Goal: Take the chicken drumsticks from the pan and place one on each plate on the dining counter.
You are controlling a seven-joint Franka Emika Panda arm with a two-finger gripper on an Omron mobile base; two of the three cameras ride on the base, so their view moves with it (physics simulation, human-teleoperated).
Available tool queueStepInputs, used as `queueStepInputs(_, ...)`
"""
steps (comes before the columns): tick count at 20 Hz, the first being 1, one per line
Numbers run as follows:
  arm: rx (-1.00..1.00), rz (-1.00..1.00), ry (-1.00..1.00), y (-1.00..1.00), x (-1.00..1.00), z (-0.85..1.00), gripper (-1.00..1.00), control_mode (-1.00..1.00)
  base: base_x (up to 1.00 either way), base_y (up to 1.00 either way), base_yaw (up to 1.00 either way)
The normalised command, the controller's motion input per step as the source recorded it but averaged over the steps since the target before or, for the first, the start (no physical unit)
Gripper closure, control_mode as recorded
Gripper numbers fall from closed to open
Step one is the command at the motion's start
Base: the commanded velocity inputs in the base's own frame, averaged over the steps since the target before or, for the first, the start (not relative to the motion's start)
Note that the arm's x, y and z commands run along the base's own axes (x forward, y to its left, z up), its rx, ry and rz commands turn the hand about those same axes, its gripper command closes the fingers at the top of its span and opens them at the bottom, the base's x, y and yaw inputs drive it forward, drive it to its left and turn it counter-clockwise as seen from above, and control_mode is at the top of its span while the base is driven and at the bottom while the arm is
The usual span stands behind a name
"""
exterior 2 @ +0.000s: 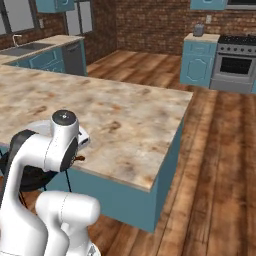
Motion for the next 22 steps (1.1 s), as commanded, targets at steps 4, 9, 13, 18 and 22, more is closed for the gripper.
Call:
queueStepInputs(4, 0.0, 0.0, 0.0, 0.0, 0.0, 0.0, 1.0, 1.0, 0.34, 0.73, -0.14)
queueStepInputs(9, 0.0, 0.0, 0.0, 0.0, 0.0, 0.0, 1.0, 1.0, 0.52, 0.4, -0.12)
queueStepInputs(13, 0.0, 0.0, 0.0, 0.0, 0.0, 0.0, 1.0, 1.0, 0.51, 0.01, -0.07)
queueStepInputs(18, 0.0, 0.0, 0.0, 0.0, 0.0, 0.0, 1.0, 1.0, 0.43, 0.29, -0.1)
queueStepInputs(22, 0.0, 0.0, 0.0, 0.0, 0.0, 0.0, 1.0, 1.0, 0.17, 0.53, -0.12)
